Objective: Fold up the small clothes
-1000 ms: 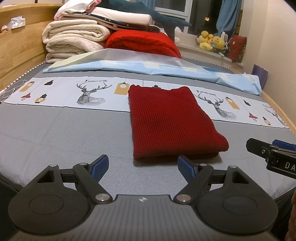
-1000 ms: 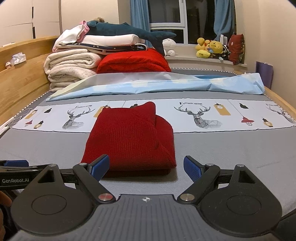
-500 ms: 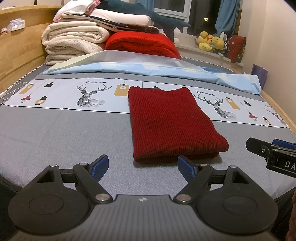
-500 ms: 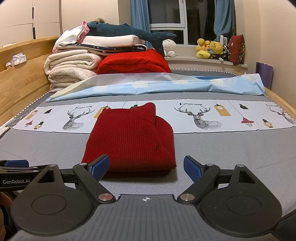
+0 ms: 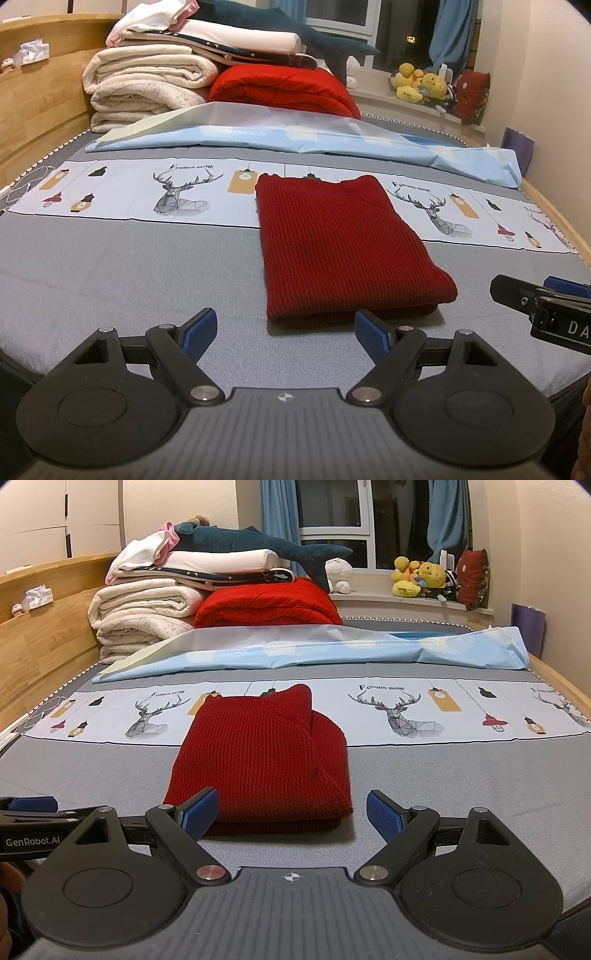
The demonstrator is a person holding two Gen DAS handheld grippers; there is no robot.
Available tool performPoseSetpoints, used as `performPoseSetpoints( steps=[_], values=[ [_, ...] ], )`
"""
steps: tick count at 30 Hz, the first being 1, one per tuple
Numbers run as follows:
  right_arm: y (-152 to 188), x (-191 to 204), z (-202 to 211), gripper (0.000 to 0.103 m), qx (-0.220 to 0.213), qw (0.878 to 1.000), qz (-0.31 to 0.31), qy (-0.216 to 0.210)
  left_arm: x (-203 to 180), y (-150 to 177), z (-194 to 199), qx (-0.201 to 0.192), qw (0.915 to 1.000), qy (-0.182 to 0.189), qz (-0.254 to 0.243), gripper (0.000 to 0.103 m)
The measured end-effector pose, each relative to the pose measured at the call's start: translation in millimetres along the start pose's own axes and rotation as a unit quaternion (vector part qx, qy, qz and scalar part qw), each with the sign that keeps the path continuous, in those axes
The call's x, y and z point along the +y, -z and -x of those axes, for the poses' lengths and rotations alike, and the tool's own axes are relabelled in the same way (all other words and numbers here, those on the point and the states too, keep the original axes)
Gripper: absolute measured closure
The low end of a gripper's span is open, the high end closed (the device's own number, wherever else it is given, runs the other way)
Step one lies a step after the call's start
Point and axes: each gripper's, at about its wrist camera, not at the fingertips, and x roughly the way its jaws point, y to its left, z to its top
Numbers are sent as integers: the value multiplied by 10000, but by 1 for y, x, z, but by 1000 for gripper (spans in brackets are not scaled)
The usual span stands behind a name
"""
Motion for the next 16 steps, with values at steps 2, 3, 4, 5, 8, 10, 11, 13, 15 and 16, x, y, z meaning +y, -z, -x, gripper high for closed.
performPoseSetpoints(
  steps=[2, 3, 4, 5, 8, 10, 11, 13, 15, 16],
  values=[
    [0, 0, 0, 15, 2, 10000, 1, 2, 0, 0, 0, -4, 10000, 6, 0, 18],
    [0, 0, 0, 15, 3, 10000, 2, 3, 0, 0, 0, -5, 10000, 3, -5, 18],
    [0, 0, 0, 15, 2, 10000, 1, 0, 0, 1, 0, -3, 10000, 6, -3, 18],
    [0, 0, 0, 15, 1, 10000, 0, -1, 0, 0, 0, -2, 10000, 12, -7, 18],
    [0, 0, 0, 15, -2, 10000, 0, 4, -1, 0, 0, -18, 10000, -38, -43, 18],
    [0, 0, 0, 15, -1, 10000, 0, 2, -1, -1, 0, -30, 10000, -63, -64, 18],
    [0, 1, 0, 15, -1, 10000, -3, 5, -1, -1, 0, -41, 9999, -69, -69, 18],
    [0, 0, 0, 15, 1, 10000, -2, 4, 0, -1, 0, -77, 9999, -45, -66, 18],
    [0, 0, 0, 15, -1, 10000, -1, 2, 0, 0, 1, -163, 9998, -37, -93, 18],
    [0, 1, 0, 15, -2, 10000, -2, 1, 0, 0, 1, -179, 9998, -53, -119, 18]
  ],
)
